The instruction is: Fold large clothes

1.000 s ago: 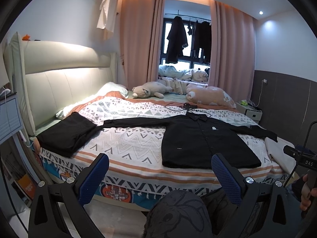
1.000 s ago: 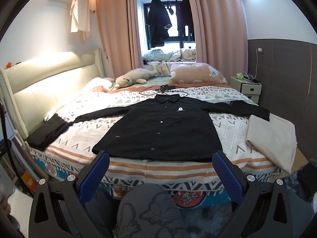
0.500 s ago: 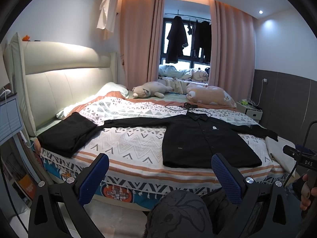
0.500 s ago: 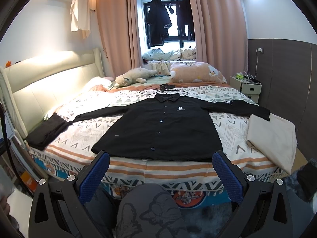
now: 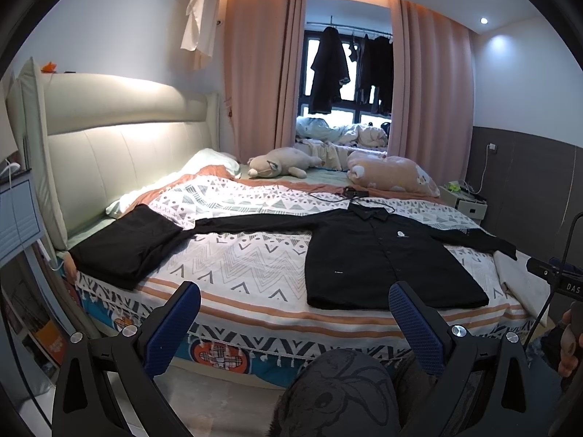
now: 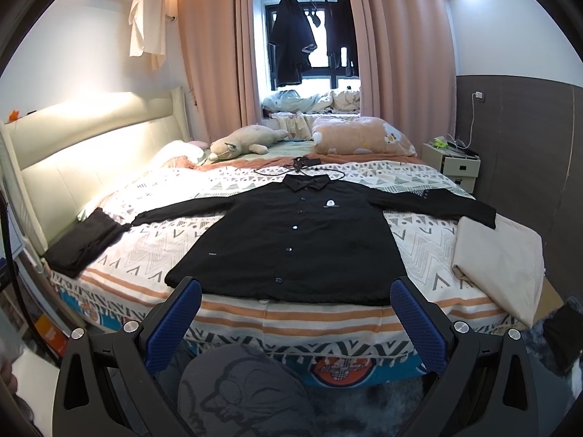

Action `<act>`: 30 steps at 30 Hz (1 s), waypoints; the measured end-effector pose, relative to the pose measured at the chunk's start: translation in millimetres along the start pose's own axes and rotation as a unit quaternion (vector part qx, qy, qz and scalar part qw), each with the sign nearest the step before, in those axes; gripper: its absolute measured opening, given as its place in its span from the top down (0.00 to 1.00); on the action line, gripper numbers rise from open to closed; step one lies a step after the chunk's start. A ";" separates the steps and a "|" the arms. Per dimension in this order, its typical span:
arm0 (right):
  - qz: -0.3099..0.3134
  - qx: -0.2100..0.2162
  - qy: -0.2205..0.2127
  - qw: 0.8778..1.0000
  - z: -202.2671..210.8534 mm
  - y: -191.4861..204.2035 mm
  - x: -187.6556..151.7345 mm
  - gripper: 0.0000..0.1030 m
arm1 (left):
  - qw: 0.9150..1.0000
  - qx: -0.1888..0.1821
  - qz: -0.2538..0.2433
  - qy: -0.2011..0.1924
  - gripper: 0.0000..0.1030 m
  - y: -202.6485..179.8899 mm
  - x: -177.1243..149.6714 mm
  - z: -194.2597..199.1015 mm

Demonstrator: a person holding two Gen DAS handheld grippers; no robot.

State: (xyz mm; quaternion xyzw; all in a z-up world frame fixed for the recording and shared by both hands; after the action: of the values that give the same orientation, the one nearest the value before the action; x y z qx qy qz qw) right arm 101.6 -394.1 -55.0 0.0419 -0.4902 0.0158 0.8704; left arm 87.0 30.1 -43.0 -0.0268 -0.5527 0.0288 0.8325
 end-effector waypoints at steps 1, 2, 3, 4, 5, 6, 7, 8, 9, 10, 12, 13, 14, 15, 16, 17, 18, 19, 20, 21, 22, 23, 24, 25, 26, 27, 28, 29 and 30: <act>0.000 0.000 0.001 1.000 -2.8 1.1 0.0 0.00 | 1.000 0.001 0.002 0.002 0.00 2.1 0.3 -3.1; 0.000 0.002 0.004 1.000 -7.5 2.3 0.7 0.00 | 1.000 0.002 0.005 0.004 0.00 4.2 -0.1 -6.7; 0.001 0.003 0.007 1.000 -12.3 3.5 1.2 0.00 | 1.000 0.003 0.008 0.007 0.00 5.1 -0.8 -10.2; 0.001 0.004 0.008 1.000 -16.3 4.5 1.2 0.00 | 1.000 0.004 0.011 0.009 0.00 6.3 -0.4 -13.6; 0.002 0.004 0.010 1.000 -21.0 5.7 1.3 0.00 | 1.000 0.005 0.013 0.011 0.00 7.4 0.0 -17.6; 0.002 0.005 0.013 1.000 -25.5 6.5 1.7 0.00 | 1.000 0.006 0.016 0.014 0.00 9.1 0.6 -23.2; 0.003 0.008 0.018 1.000 -33.0 7.8 2.5 0.00 | 1.000 0.007 0.017 0.016 0.00 11.1 2.1 -27.4; 0.003 0.011 0.022 1.000 -38.9 8.7 3.9 0.00 | 1.000 0.008 0.018 0.017 0.00 12.6 3.6 -32.1; 0.003 0.012 0.024 1.000 -42.4 9.1 4.7 0.00 | 1.000 0.009 0.018 0.017 0.00 14.4 5.1 -36.8; 0.004 0.013 0.025 1.000 -48.2 9.1 6.8 0.00 | 1.000 0.013 0.018 0.018 0.00 16.9 7.1 -42.6; 0.006 0.010 0.028 1.000 -63.5 9.8 13.4 0.00 | 0.999 0.018 0.022 0.021 0.00 23.0 11.3 -54.1; 0.007 0.010 0.029 0.999 -68.4 10.3 15.9 0.00 | 0.999 0.019 0.025 0.023 0.00 26.1 13.5 -61.5; 0.006 0.012 0.031 0.999 -77.6 11.1 20.3 0.00 | 0.999 0.019 0.028 0.025 0.00 28.9 15.2 -67.2; 0.005 0.015 0.032 0.999 -87.4 12.2 25.0 0.00 | 0.999 0.020 0.031 0.027 0.00 31.8 17.4 -74.6; 0.005 0.016 0.034 0.999 -96.4 13.0 29.2 0.00 | 0.999 0.022 0.033 0.028 0.00 34.1 20.3 -82.3; 0.005 0.017 0.035 0.999 -103.9 14.0 32.4 0.00 | 0.999 0.024 0.034 0.029 0.00 35.6 22.5 -90.1; 0.005 0.018 0.036 0.999 -115.3 15.1 38.2 0.00 | 0.999 0.026 0.035 0.030 0.00 37.5 24.7 -98.9; 0.005 0.018 0.036 0.999 -122.5 17.8 41.9 0.00 | 0.998 0.030 0.036 0.033 0.00 39.6 26.2 -108.1; 0.003 0.020 0.038 0.999 -134.2 19.2 47.4 0.00 | 0.998 0.032 0.038 0.038 0.00 41.6 27.7 -117.9; 0.001 0.023 0.040 0.999 -146.0 21.3 52.6 0.00 | 0.998 0.032 0.041 0.043 0.00 43.9 29.2 -128.6; 0.000 0.025 0.041 0.999 -150.7 21.5 54.4 0.00 | 0.997 0.032 0.044 0.047 0.00 46.3 30.5 -138.6; 0.001 0.025 0.043 0.999 -164.3 24.2 60.1 0.00 | 0.997 0.033 0.047 0.052 0.00 49.6 32.1 -149.6; 0.001 0.025 0.045 0.999 -173.9 26.2 63.7 0.00 | 0.996 0.034 0.050 0.057 0.00 53.3 33.9 -160.4; 0.002 0.025 0.047 0.999 -180.4 27.5 66.0 0.00 | 0.996 0.035 0.052 0.063 0.00 57.0 35.2 -169.9; 0.002 0.026 0.050 0.998 -192.8 30.7 70.4 0.00 | 0.996 0.037 0.054 0.068 0.00 61.2 36.5 -179.6; 0.002 0.027 0.052 0.998 -201.8 32.7 73.6 0.00 | 0.995 0.040 0.056 0.074 0.00 66.4 37.4 -190.9; 0.002 0.029 0.054 0.998 -212.6 35.3 77.2 0.00 | 0.994 0.042 0.058 0.077 0.00 70.0 38.3 -199.6; 0.002 0.032 0.056 0.998 -225.1 39.4 81.5 0.00 | 0.994 0.044 0.061 0.081 0.00 75.2 38.6 -208.7; 0.000 0.035 0.058 0.998 -234.5 41.8 84.5 0.00 | 0.993 0.048 0.065 0.086 0.00 81.1 38.6 -219.4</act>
State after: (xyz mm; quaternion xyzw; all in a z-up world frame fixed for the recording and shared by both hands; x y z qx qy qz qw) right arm 342.4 -332.9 -101.2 0.0711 -0.4384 0.0352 0.8953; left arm 302.7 111.1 -98.8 -0.0255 -0.4737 0.1068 0.8738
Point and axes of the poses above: each gripper's, at about its wrist camera, not at the fingertips, and z roughly against the way its jaws point, y to its left, x to its top, the point moved 9 cm from there along -z, roughly the way its jaws point, and after that the axes turned 1 degree about y, right-handed, at the moved point
